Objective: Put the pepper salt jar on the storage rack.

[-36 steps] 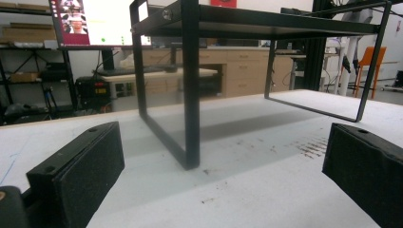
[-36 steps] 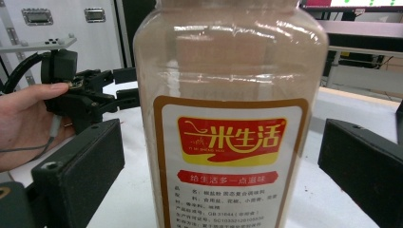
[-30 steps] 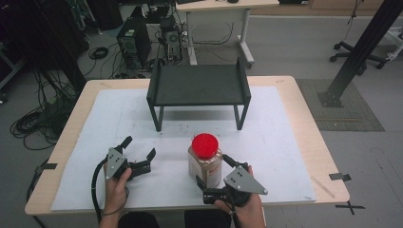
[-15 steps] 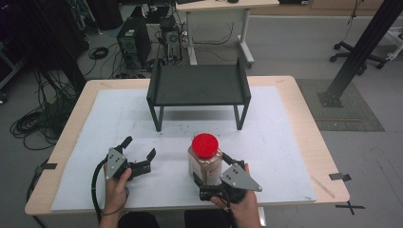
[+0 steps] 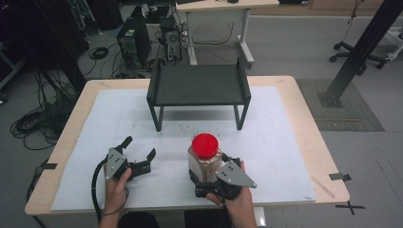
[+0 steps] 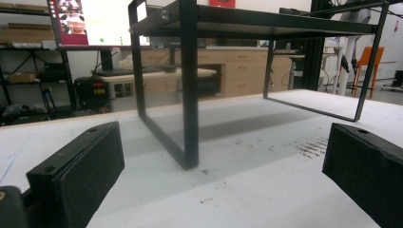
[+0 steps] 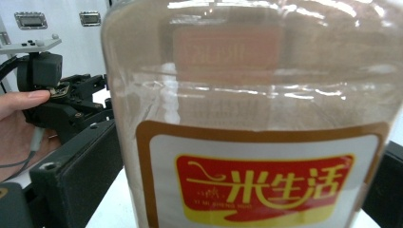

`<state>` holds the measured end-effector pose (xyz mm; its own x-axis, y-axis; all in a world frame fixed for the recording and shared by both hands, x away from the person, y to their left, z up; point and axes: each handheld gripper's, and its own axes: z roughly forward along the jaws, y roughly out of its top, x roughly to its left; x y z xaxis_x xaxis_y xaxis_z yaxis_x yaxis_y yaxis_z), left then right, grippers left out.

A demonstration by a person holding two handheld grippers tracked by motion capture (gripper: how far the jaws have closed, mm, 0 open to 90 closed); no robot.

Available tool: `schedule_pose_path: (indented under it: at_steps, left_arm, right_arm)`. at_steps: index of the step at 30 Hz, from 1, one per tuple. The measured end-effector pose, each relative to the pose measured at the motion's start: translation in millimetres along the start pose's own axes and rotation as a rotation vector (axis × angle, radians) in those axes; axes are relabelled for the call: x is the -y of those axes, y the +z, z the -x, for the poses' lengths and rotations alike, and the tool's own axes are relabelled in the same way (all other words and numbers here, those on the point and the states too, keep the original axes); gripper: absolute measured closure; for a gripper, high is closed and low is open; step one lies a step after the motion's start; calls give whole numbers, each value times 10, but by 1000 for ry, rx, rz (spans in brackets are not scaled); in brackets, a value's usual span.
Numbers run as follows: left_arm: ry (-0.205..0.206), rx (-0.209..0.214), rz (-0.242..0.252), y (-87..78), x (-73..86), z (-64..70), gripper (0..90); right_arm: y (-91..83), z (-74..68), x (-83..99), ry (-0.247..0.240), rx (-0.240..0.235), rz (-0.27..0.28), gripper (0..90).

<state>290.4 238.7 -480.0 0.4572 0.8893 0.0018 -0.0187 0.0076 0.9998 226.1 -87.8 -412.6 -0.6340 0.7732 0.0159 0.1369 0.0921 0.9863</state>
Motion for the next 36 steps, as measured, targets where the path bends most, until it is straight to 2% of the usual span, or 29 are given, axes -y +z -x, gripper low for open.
schedule_pose_path:
  at_steps: [29,36]
  left_arm:
    - [0,2,-1,-1,0,-1,2]
    - [0,2,-1,-1,0,0,2]
  right_arm:
    - [120,2,17,-3,18,20,19]
    - [119,-9,19,-11,15,23,80]
